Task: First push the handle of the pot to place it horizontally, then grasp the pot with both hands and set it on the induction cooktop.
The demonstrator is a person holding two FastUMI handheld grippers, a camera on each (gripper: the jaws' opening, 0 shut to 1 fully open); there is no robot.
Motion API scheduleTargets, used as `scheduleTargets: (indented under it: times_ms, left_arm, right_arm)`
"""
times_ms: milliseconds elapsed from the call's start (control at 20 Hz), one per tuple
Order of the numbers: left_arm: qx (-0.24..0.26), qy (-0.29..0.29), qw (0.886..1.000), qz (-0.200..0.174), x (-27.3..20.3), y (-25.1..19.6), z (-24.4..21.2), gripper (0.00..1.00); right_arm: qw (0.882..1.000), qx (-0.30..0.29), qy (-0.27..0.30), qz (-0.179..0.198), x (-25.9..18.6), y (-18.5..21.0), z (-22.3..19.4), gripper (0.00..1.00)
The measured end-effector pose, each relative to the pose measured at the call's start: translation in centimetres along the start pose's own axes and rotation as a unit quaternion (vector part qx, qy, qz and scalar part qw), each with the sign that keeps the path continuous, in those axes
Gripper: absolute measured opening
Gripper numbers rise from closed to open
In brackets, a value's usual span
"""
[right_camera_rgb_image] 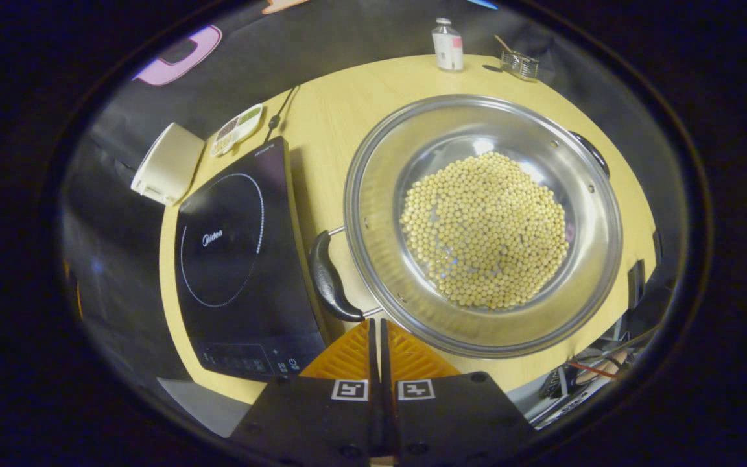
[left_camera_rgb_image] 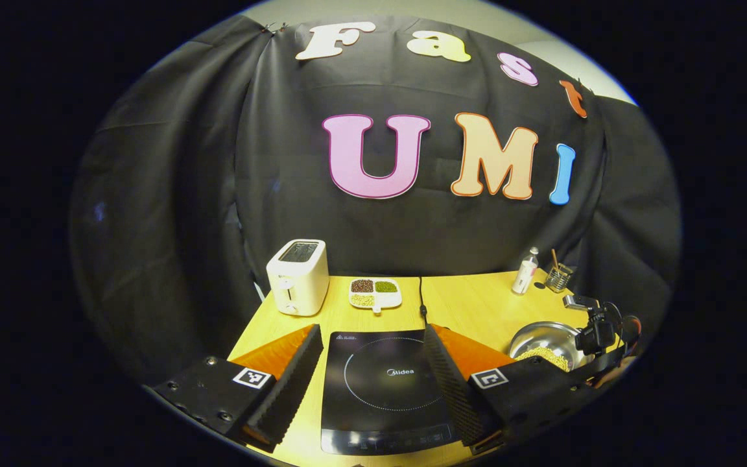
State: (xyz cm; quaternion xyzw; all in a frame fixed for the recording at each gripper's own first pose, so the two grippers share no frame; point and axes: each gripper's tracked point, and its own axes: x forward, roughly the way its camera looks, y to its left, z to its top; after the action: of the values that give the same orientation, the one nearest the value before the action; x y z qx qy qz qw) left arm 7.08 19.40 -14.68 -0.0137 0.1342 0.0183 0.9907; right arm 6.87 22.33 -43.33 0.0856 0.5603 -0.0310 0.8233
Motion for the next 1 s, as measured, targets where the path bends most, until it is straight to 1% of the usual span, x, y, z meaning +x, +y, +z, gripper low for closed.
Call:
scheduleTargets:
  times_ms: [50,100,150,200,250,300,350,600,650,700,750,800,850,950,1000]
  left_arm:
    - [-0.003,0.003,1.0,-0.002,0.0,0.0,-0.4,0.96]
    - [-0.006,0.005,1.0,-0.003,0.0,0.0,-0.5,0.96]
    - [-0.008,0.01,1.0,-0.004,0.0,0.0,-0.8,0.96]
    - [-0.01,0.013,1.0,-0.005,-0.1,0.1,-1.0,0.96]
    - [-0.011,0.015,1.0,-0.005,-0.1,0.2,-1.2,0.96]
    - [-0.012,0.018,1.0,-0.005,0.0,0.4,-1.3,0.96]
    - [-0.014,0.02,1.0,-0.005,0.0,0.5,-1.3,0.96]
    - [-0.027,0.037,0.999,-0.008,0.1,0.9,-2.4,0.96]
    - [-0.029,0.039,0.999,-0.008,0.0,0.9,-2.6,0.96]
    - [-0.03,0.042,0.999,-0.008,0.0,1.0,-2.8,0.97]
    - [-0.03,0.044,0.999,-0.008,0.0,0.9,-3.0,0.97]
    - [-0.028,0.047,0.998,-0.009,0.0,0.9,-3.1,0.96]
    - [-0.025,0.05,0.998,-0.012,0.0,0.7,-3.3,0.96]
    - [-0.017,0.057,0.998,-0.018,0.0,0.4,-3.7,0.97]
    - [-0.015,0.058,0.998,-0.023,0.0,0.2,-3.9,0.96]
  right_arm:
    - [1.0,0.005,-0.001,0.003,0.2,0.4,0.2,0.02]
    - [1.0,0.01,-0.002,0.005,0.4,0.8,0.4,0.0]
    - [1.0,0.013,-0.002,0.004,0.6,1.0,0.6,0.03]
    - [1.0,0.016,-0.004,0.002,0.9,1.2,0.9,0.03]
    - [1.0,0.018,-0.005,0.002,0.9,1.3,1.2,0.0]
    - [1.0,0.02,-0.007,0.002,1.0,1.4,1.5,0.03]
    - [1.0,0.023,-0.007,0.003,1.3,1.6,1.5,0.0]
    - [1.0,0.016,-0.003,0.001,1.5,1.7,1.5,0.0]
    - [1.0,0.014,-0.001,0.002,1.5,1.8,1.3,0.03]
    - [1.0,0.012,0.0,0.005,1.3,1.8,1.2,0.03]
    - [1.0,0.009,0.001,0.008,1.0,1.8,1.0,0.0]
    - [1.0,0.007,0.002,0.012,0.7,1.7,0.9,0.03]
    - [1.0,0.005,0.001,0.013,0.4,1.6,0.7,0.0]
    - [1.0,0.003,0.0,0.017,-0.3,1.2,0.3,0.0]
    - [1.0,0.003,0.001,0.017,-0.7,0.8,0.1,0.03]
